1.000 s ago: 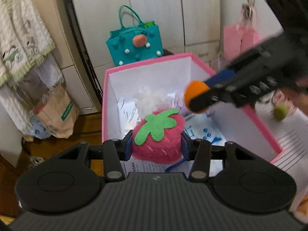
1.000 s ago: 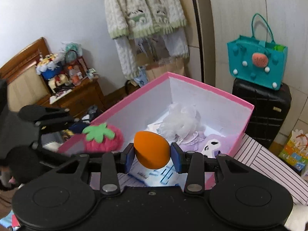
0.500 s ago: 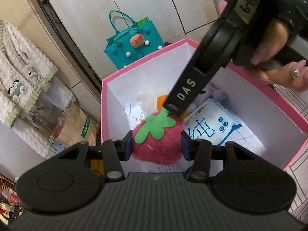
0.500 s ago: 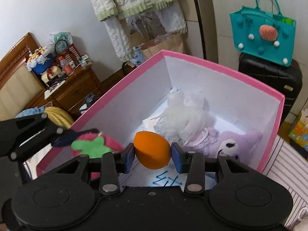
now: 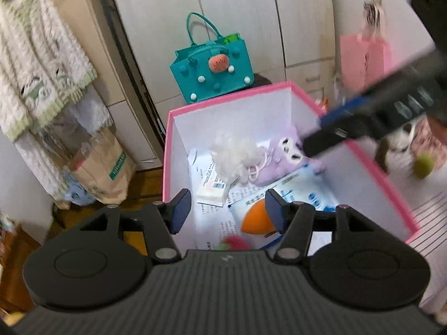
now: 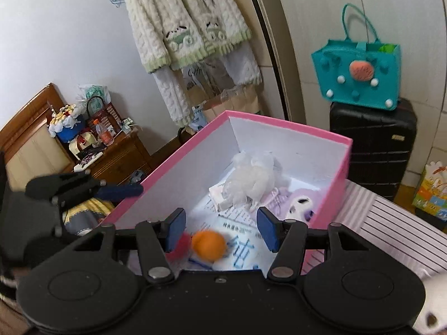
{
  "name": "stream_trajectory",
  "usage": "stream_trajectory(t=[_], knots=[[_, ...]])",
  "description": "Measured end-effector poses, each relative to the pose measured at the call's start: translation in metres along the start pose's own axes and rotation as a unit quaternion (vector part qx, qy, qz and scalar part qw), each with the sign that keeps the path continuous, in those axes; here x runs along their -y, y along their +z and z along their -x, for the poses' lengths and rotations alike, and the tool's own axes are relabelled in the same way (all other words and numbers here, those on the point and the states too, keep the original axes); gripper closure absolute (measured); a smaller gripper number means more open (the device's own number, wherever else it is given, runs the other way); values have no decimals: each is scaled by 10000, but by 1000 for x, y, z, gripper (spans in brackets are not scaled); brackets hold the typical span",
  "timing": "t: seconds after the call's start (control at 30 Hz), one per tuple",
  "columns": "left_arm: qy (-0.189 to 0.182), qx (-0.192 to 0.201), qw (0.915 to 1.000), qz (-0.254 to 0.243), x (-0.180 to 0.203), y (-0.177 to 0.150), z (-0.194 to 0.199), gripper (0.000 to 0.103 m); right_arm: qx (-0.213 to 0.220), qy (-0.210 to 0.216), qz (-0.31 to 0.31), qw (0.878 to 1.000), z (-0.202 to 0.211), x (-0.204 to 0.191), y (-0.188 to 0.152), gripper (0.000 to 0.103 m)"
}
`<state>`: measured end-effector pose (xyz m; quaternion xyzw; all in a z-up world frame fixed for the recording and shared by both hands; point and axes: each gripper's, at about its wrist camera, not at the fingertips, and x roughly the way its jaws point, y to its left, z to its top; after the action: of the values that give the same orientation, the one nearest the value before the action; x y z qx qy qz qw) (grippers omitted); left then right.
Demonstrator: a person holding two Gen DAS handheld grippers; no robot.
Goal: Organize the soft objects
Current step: 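Raise both open tools up away from the pink box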
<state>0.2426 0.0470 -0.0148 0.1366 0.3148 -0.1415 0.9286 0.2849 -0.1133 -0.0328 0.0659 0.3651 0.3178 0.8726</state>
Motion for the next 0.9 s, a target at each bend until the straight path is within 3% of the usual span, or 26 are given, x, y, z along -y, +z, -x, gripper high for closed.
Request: stream_trajectory(t=[0.23,0.4,0.9], knots=[[-323,69,9984,461,-9,-1,35,43,104,-224,302,9992,52,-18,-25,41],[-841,-99,9938,718,-6,2,57,43,298,-206,645,9973,85,-35,-40,41],[-1196,-148,9926,132,47,-2,123,40,582,93,612,9964,172,-35,-90,41]])
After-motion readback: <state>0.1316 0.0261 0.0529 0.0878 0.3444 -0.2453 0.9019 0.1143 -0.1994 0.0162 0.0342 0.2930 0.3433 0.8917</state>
